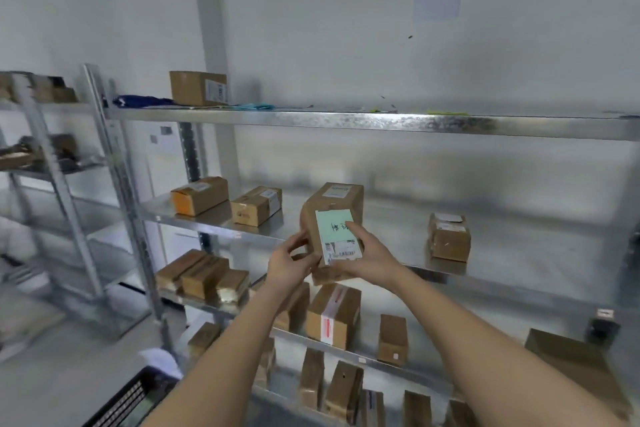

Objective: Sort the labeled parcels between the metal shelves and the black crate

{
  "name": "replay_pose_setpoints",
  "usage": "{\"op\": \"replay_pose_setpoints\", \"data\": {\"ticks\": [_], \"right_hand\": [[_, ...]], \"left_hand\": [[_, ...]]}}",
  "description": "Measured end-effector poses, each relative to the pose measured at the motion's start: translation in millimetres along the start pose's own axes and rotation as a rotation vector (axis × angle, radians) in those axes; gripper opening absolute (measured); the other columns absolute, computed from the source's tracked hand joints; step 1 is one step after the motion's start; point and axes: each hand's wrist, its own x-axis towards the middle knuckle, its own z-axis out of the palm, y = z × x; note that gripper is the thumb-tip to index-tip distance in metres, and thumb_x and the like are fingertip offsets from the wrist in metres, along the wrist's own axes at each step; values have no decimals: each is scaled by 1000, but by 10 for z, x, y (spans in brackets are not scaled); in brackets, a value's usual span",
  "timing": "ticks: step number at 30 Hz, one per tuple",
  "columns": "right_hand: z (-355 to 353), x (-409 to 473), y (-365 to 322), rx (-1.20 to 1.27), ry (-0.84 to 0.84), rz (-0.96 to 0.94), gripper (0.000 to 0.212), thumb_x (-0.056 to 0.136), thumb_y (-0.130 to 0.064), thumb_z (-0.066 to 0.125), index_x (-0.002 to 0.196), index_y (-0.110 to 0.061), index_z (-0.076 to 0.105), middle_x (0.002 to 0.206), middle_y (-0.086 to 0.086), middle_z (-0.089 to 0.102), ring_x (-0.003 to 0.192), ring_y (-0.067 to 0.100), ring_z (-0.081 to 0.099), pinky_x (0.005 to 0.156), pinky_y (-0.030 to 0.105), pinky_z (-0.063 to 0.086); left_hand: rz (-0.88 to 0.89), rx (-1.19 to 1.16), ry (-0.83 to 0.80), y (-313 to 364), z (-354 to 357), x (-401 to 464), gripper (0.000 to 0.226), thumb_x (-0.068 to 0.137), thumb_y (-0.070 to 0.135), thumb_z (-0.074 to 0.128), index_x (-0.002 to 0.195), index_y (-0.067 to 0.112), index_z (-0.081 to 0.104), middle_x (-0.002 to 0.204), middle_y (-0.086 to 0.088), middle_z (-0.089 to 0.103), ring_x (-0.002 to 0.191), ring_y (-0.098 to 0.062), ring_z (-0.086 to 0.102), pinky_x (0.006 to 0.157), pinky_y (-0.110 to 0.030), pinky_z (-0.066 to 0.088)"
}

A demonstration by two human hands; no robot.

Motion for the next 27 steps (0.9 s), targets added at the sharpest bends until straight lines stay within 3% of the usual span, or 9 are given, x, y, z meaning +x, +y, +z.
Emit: {"op": "replay_pose_setpoints", "data": {"ticks": [7, 13, 16, 18, 20, 21, 24, 27], "right_hand": [[1351, 153, -849, -94, -149, -156, 121, 62, -42, 96, 159, -34, 24, 145, -3, 34, 130, 17, 42, 105, 37, 47], [2660, 244, -1611, -145, -194, -295, 143, 36, -76, 91, 157, -41, 22, 148, -7, 39, 132, 15, 45, 109, 46, 46], [3389, 303, -2015, -136, -231, -332, 141, 38, -71, 92, 157, -39, 24, 146, -9, 39, 128, 12, 48, 106, 43, 49], [3852, 300, -2302, -137, -252, -361, 136, 43, -63, 92, 158, -36, 25, 144, -8, 39, 125, 13, 49, 104, 43, 50], [4299, 335, -2540, -140, -264, -390, 132, 49, -61, 92, 159, -36, 23, 142, -8, 38, 124, 11, 49, 105, 41, 49], [4516, 353, -2650, -162, -276, -400, 130, 52, -60, 91, 159, -36, 21, 140, -8, 36, 123, 11, 47, 106, 40, 48], [5127, 447, -2921, -198, -319, -400, 130, 51, -66, 86, 158, -39, 18, 139, -5, 36, 124, 13, 48, 105, 42, 48], [5666, 520, -3127, -194, -334, -396, 131, 49, -69, 85, 158, -38, 20, 138, -5, 37, 121, 14, 48, 105, 41, 47]], "left_hand": [[-85, -16, 221, 28, -1507, -442, 52, 86, 6, 74, 132, 26, 59, 114, -10, 71, 100, -31, 71, 91, -51, 57], [-74, -32, 361, 30, -2877, -793, 53, 86, 12, 74, 135, 26, 58, 116, 2, 67, 101, -19, 69, 90, -43, 58], [-73, 16, 433, -4, -3666, -947, 52, 86, 18, 74, 135, 27, 60, 128, 1, 64, 111, -19, 64, 96, -41, 55], [-65, 80, 449, -14, -4206, -1052, 51, 87, 22, 73, 136, 28, 59, 130, 2, 63, 112, -12, 61, 95, -32, 53], [-43, 208, 467, -43, -4744, -1139, 47, 90, 27, 70, 136, 31, 58, 128, -2, 65, 99, -5, 62, 82, -19, 51], [-33, 293, 476, -65, -5008, -1182, 47, 91, 30, 69, 137, 31, 57, 128, -4, 65, 98, -6, 62, 82, -19, 50], [-48, 506, 548, -212, -5760, -1307, 54, 91, 41, 66, 142, 32, 51, 139, 3, 56, 127, -15, 52, 104, -29, 42], [-83, 681, 547, -374, -6402, -1392, 61, 87, 54, 63, 143, 38, 47, 151, 13, 44, 136, -14, 44, 108, -33, 39]]}}
